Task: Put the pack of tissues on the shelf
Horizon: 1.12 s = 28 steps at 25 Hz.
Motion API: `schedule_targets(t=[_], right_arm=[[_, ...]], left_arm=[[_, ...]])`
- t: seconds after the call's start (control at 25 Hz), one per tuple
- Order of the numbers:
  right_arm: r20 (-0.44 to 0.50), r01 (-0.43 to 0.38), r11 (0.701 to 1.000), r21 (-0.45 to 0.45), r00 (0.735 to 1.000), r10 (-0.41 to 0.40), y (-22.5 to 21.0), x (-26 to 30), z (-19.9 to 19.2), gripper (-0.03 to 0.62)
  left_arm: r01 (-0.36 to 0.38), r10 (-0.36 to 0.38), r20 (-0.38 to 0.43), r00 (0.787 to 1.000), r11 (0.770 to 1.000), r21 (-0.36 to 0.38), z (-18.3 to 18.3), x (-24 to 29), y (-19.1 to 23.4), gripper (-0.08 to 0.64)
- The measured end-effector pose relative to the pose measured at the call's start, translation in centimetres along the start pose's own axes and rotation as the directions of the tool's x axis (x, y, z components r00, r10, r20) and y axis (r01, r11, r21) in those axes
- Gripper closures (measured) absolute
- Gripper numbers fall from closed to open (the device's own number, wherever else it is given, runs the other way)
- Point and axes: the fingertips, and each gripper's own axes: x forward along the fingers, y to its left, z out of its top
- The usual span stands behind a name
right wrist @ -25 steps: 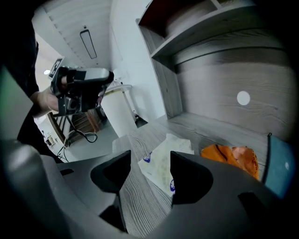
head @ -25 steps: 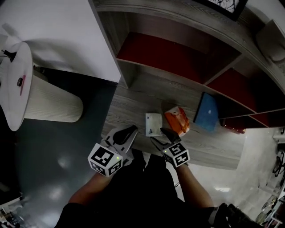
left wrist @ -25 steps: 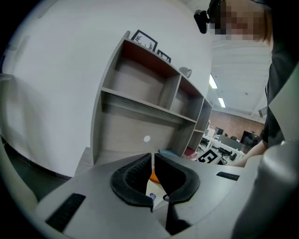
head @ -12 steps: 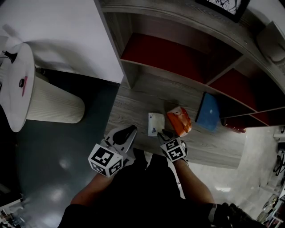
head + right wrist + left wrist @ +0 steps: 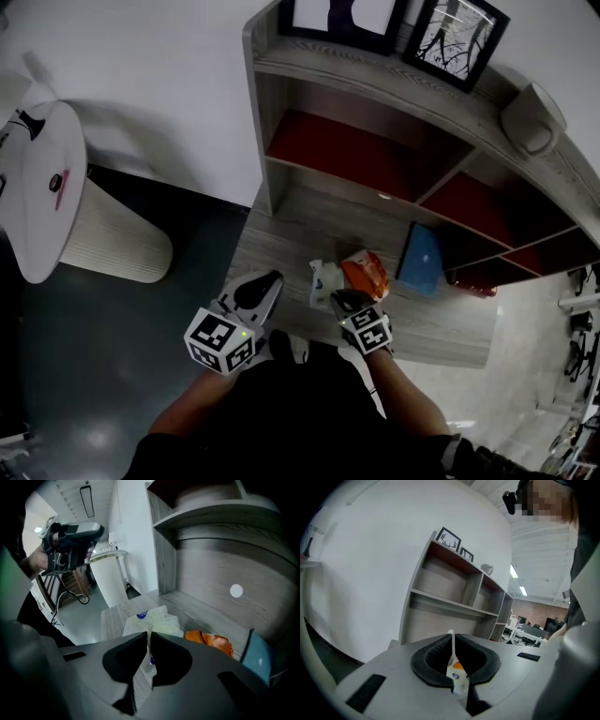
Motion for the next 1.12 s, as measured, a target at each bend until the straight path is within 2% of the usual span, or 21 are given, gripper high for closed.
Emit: schedule_targets(t=[0.24, 0.52, 0.88, 1.12], right_arm=[[0.054, 0.04, 0.999, -0.001, 0.998, -0.039, 0.5, -2.5, 2.3, 0.565], [0.147, 0.095, 0.995, 0.003, 0.985, -0.094, 1.0, -6.3, 5.7, 0.569], [0.319, 0.101, 0.995, -0.01, 0.943, -0.092, 1.2, -12.6, 11.0, 0.569], [0.416, 0.083, 0.996, -0.033, 0.907, -0.062, -1.0, -17.5, 12.8, 0.571]], left_arm=[[0.037, -0.037, 0.053, 0.998, 0.999, 0.008, 1.5, -0.8, -0.8, 0.529], [0.067, -0.067, 0.066, 0.996, 0.998, 0.009, 1.4, -2.1, -1.2, 0.529], [0.053, -0.054, 0.088, 0.995, 0.998, 0.016, 2.1, -1.8, -1.6, 0.529], [0.045, -0.048, 0.106, 0.993, 0.998, 0.035, 3.2, 0.6, -3.7, 0.529]])
